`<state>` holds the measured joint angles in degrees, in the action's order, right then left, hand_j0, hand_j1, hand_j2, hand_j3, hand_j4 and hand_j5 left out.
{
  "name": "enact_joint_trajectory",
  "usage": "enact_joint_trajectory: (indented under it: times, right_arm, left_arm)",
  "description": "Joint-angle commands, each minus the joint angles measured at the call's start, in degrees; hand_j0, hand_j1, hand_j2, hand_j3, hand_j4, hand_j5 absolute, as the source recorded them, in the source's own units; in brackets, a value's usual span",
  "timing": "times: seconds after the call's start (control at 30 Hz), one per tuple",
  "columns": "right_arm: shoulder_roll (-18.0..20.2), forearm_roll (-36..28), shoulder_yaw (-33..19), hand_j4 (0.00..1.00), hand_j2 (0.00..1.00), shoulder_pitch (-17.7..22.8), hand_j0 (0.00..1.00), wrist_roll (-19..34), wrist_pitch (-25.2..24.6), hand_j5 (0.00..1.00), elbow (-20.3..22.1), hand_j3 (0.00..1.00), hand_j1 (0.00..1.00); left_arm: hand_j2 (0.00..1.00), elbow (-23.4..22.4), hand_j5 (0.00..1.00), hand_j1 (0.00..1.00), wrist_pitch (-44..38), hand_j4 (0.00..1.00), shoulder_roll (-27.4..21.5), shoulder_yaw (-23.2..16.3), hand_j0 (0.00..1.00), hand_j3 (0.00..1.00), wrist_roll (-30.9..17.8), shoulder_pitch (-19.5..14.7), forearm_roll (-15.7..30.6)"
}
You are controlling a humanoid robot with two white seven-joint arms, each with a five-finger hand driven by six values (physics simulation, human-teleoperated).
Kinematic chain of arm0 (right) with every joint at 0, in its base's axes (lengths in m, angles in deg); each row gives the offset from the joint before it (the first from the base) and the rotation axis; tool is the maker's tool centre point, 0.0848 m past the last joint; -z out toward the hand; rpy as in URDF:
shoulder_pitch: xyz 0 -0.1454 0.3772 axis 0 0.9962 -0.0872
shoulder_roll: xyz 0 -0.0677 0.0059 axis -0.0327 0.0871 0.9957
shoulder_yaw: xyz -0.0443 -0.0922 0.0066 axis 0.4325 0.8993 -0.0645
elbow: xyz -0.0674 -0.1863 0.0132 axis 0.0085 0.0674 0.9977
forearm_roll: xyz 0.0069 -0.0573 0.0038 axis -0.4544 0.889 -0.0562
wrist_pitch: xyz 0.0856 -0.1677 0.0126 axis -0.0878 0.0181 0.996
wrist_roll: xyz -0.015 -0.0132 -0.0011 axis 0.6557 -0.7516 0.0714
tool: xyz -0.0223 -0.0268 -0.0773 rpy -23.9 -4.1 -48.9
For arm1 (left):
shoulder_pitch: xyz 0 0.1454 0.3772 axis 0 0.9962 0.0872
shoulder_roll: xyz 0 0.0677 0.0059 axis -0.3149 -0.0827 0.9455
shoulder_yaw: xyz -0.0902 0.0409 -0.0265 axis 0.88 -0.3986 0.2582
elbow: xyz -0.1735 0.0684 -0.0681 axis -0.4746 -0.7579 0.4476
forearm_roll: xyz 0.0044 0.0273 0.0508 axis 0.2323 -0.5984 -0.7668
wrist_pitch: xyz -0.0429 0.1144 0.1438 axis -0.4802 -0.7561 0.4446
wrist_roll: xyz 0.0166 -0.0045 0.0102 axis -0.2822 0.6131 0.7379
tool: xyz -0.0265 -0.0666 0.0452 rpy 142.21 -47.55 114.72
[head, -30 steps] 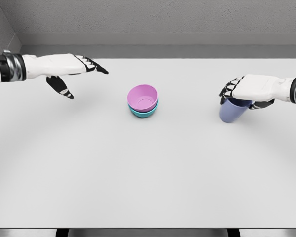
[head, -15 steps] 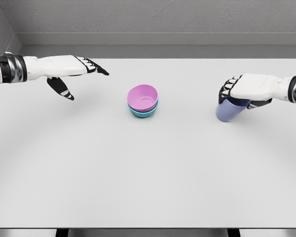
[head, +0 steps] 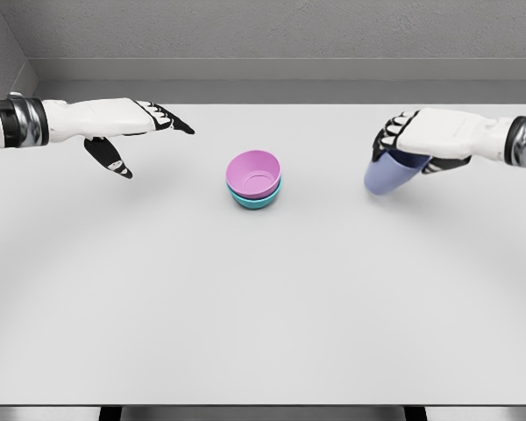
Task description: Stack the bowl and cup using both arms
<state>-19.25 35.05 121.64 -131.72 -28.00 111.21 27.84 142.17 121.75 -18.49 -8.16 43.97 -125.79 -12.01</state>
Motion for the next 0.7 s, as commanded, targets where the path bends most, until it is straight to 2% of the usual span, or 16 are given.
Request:
enact_joint_trajectory:
  times: [0.0, 0.2, 0.67]
  right_arm:
    - [-2.0, -0.5, -1.3, 0.52, 0.52, -0.5, 0.52, 0.0, -0.2, 0.52, 0.0, 0.52, 0.52]
    - [-5.4, -0.5, -3.2, 0.52, 0.52, -1.8, 0.52, 0.0, -0.2, 0.52, 0.0, 0.52, 0.52]
    - [-13.7, -1.2, -2.4, 0.51, 0.51, -6.3, 0.51, 0.0, -0.2, 0.51, 0.0, 0.51, 0.51]
  left_arm:
    - [1.00, 0.0, 1.00, 1.00, -0.2, 1.00, 0.0, 0.1, 1.00, 1.00, 0.0, 0.0, 0.4]
    - [1.00, 0.0, 1.00, 1.00, -0.2, 1.00, 0.1, 0.1, 1.00, 1.00, 0.0, 0.0, 0.4]
    - [1.00, 0.0, 1.00, 1.00, -0.2, 1.00, 0.1, 0.1, 1.00, 1.00, 0.0, 0.3, 0.4]
